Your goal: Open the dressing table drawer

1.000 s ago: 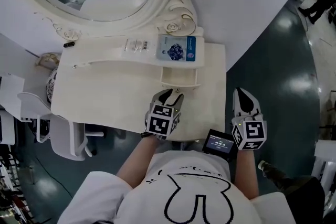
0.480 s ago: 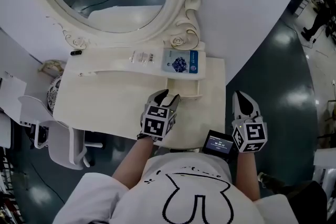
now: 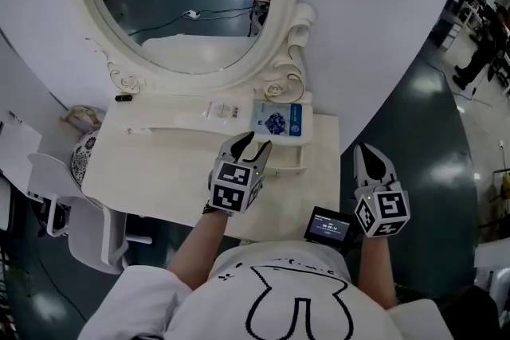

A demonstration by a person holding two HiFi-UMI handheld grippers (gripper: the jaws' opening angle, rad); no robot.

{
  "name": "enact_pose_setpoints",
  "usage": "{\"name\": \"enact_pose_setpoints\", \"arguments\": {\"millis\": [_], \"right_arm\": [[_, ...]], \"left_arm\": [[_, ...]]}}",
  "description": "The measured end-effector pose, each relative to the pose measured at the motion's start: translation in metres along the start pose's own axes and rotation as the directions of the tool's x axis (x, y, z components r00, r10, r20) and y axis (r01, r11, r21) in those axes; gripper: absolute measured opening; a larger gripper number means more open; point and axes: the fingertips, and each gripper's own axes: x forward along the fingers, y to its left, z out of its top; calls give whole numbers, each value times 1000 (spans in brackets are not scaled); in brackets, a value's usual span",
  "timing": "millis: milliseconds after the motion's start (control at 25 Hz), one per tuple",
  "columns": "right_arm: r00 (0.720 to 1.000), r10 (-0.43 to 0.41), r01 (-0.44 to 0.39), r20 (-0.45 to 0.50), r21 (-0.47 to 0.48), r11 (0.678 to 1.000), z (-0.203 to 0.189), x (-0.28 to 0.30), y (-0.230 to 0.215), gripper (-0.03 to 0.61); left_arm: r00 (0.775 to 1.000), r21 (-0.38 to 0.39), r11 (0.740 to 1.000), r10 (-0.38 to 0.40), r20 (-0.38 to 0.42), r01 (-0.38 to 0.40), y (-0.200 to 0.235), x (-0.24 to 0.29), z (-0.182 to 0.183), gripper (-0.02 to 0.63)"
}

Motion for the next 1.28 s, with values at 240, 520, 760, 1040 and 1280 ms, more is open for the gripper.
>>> {"name": "enact_pose_setpoints", "arguments": {"millis": [240,520,760,1040,1280], "right_arm": [[998,44,-42,50,-36,998,32,10,9,28],[990,92,-83,111,-82,993,62,13,26,28],[988,78,-68,136,-79,995,67,18,27,28],[988,89,-80,123,-71,994,62,22,33,26],[988,103,-94,111,-80,992,60,23,37,27]], "left_arm": [[984,60,998,-43,175,33,-1,-15,60,169],[952,93,995,-71,298,45,-1,-27,97,6],[938,107,992,-95,334,63,-2,-28,105,6],[933,113,991,-110,343,75,-4,-25,107,6],[931,119,990,-116,346,79,-7,-25,107,6]]}}
